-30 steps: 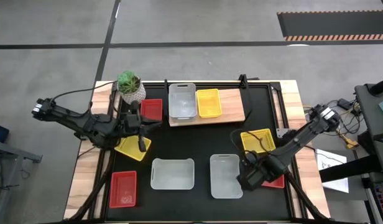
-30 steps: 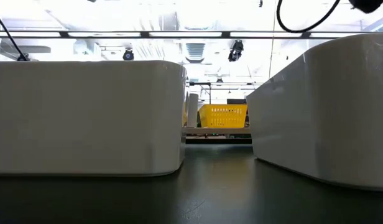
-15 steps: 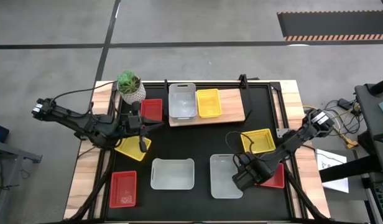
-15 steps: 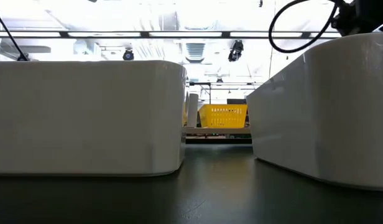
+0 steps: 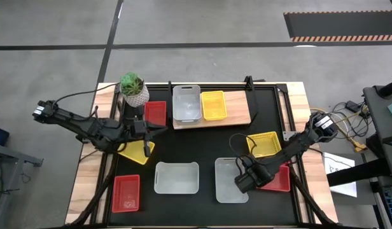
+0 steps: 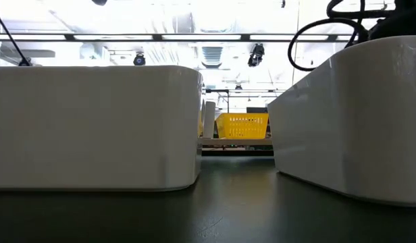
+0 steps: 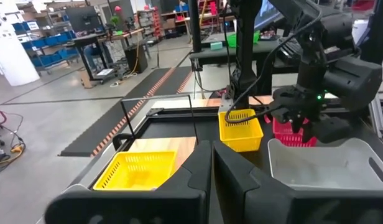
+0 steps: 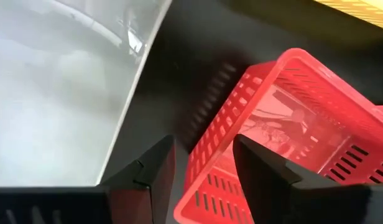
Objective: Stack baskets on shelf by color
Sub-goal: Put the bottom right red bin on the shelf
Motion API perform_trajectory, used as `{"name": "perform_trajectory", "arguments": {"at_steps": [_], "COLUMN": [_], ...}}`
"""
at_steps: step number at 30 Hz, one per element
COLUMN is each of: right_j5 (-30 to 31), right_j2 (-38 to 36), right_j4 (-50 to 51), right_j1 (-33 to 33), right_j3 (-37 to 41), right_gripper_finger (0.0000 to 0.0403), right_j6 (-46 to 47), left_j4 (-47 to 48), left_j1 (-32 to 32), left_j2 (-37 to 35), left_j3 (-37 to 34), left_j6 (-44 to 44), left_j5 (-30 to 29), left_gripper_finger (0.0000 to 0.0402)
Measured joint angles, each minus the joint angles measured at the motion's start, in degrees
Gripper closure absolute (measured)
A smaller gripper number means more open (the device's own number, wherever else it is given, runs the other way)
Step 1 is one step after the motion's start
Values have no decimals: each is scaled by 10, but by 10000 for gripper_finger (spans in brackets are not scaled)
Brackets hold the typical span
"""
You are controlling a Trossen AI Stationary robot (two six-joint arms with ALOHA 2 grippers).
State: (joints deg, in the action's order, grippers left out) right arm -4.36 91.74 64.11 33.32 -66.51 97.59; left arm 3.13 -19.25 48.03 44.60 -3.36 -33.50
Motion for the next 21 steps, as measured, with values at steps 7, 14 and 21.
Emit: {"name": "perform_trajectory", "arguments": {"at_steps": [7,14,21], "right_j5": [-5,14,15], "right_j2": [-2,11,24], "right_j4": [3,-8,-33], "right_j1": [0,0,11], "right_j3": [4,19,34], "right_gripper_finger": [259,284,331], "right_j6": [0,-4,-9], "left_j4": [-1,-1,-1], "left_j1": [0,0,0], "left_j2": [2,1,1], "left_j3": [0,0,0], "left_j6": [0,0,0], "left_j5": [2,2,2], "left_gripper_finger": [402,402,402]}}
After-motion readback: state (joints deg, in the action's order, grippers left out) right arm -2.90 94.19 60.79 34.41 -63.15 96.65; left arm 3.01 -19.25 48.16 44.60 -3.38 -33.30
